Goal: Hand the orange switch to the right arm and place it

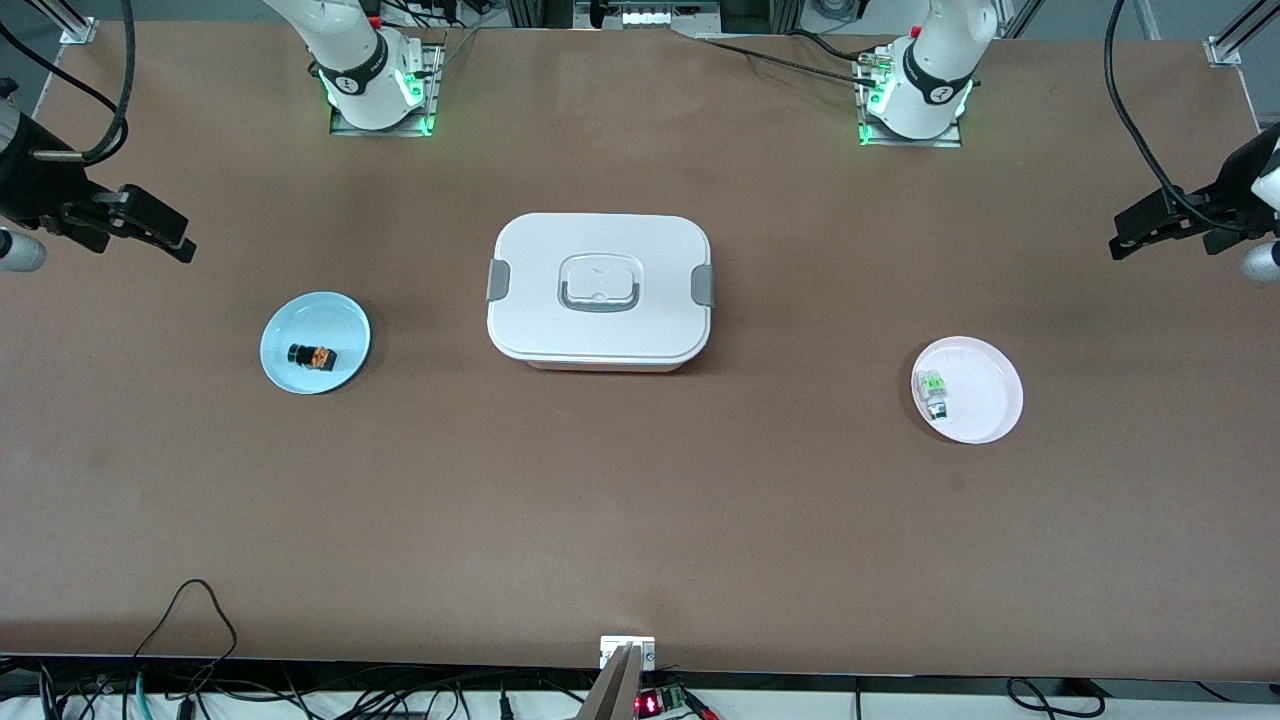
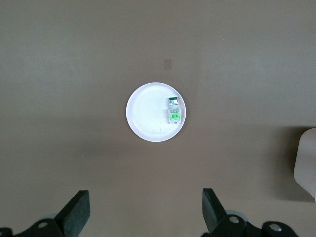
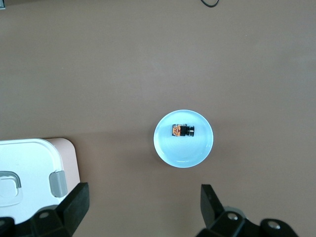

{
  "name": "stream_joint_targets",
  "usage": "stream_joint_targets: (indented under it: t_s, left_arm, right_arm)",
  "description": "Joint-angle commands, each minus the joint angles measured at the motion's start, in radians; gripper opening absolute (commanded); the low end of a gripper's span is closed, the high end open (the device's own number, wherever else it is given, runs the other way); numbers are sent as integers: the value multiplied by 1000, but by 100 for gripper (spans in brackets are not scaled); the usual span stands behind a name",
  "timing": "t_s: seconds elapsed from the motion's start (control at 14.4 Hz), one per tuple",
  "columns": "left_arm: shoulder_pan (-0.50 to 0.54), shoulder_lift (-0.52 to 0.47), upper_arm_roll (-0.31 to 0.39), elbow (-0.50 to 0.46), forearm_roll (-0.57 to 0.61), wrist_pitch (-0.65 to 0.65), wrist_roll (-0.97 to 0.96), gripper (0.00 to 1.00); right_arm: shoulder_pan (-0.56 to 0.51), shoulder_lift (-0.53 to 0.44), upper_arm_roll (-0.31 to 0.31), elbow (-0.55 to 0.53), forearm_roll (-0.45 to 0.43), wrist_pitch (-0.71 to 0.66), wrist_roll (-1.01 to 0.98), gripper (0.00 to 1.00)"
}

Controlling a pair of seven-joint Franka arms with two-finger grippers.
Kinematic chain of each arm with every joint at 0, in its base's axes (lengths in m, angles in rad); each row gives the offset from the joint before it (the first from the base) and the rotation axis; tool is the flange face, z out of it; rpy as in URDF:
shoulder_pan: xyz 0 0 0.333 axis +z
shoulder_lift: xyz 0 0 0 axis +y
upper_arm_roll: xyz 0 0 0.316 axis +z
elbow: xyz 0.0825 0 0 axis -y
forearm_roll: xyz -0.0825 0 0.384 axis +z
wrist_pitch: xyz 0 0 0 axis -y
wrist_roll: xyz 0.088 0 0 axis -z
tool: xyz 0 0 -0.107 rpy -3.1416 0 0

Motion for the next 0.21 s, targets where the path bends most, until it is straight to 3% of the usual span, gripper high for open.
stream_joint_targets:
  t_s: [0.0,0.14]
  left_arm:
    - [-4,0,-6,12,-19,2,14,100]
    - [-2,2,-9,12,-34,4,14,100]
  right_arm:
    - [-2,-8,-4,14,16,-24,-7,100]
    - [-2,-8,-2,14,16,-24,-12,100]
